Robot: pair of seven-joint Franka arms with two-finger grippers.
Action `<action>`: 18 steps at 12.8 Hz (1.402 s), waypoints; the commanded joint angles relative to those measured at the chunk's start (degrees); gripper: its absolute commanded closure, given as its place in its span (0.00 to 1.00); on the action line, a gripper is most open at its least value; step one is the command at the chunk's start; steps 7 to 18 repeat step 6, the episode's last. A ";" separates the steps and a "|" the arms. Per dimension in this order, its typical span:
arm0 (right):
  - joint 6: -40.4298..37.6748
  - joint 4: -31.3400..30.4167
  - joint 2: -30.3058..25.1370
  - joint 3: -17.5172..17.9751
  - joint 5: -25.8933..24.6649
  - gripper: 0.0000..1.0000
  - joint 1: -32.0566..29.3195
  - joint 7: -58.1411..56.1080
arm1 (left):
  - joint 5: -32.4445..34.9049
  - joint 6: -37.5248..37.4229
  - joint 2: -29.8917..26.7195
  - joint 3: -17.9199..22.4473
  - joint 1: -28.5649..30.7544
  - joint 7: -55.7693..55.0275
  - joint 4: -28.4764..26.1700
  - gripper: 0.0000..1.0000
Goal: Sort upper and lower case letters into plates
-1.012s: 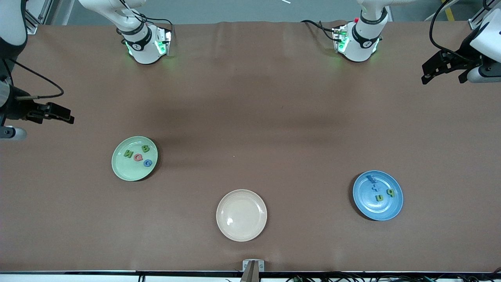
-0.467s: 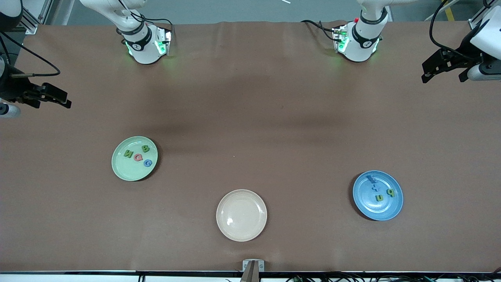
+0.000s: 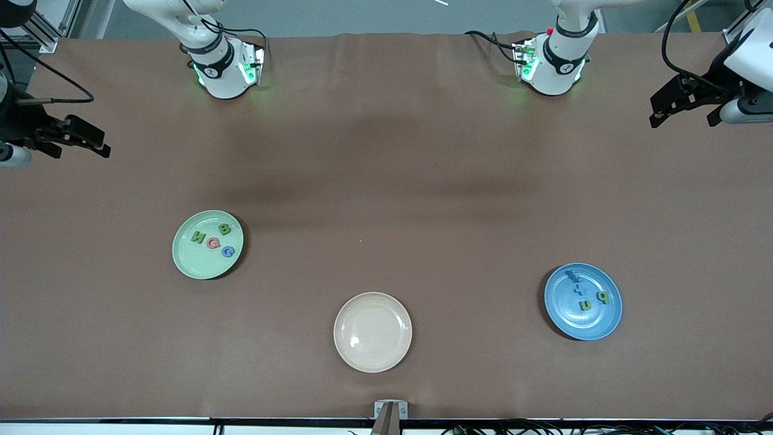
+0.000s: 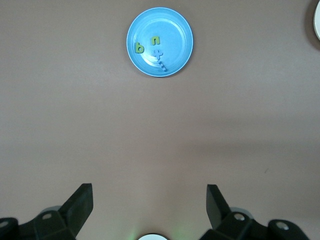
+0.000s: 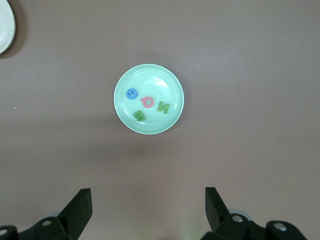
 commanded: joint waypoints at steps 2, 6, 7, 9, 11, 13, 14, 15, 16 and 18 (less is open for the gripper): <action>0.74 -3.54 -4.39 1.05 -0.63 0.00 -1.25 0.57 | 0.23 0.40 -0.23 -0.07 0.04 1.04 1.11 0.00; 1.45 -3.01 -3.95 1.14 -0.89 0.00 -0.64 0.40 | 0.15 0.40 0.57 -0.07 0.12 1.04 2.08 0.00; 1.45 -3.01 -3.95 1.14 -0.89 0.00 -0.64 0.40 | 0.15 0.40 0.57 -0.07 0.12 1.04 2.08 0.00; 1.45 -3.01 -3.95 1.14 -0.89 0.00 -0.64 0.40 | 0.15 0.40 0.57 -0.07 0.12 1.04 2.08 0.00; 1.45 -3.01 -3.95 1.14 -0.89 0.00 -0.64 0.40 | 0.15 0.40 0.57 -0.07 0.12 1.04 2.08 0.00; 1.45 -3.01 -3.95 1.14 -0.89 0.00 -0.64 0.40 | 0.15 0.40 0.57 -0.07 0.12 1.04 2.08 0.00; 1.45 -3.01 -3.95 1.14 -0.89 0.00 -0.64 0.40 | 0.15 0.40 0.57 -0.07 0.12 1.04 2.08 0.00; 1.45 -3.01 -3.95 1.14 -0.89 0.00 -0.64 0.40 | 0.15 0.40 0.57 -0.07 0.12 1.04 2.08 0.00; 1.45 -3.01 -3.95 1.14 -0.89 0.00 -0.64 0.40 | 0.15 0.40 0.57 -0.07 0.12 1.04 2.08 0.00; 1.45 -3.01 -3.95 1.14 -0.89 0.00 -0.64 0.40 | 0.15 0.40 0.57 -0.07 0.12 1.04 2.08 0.00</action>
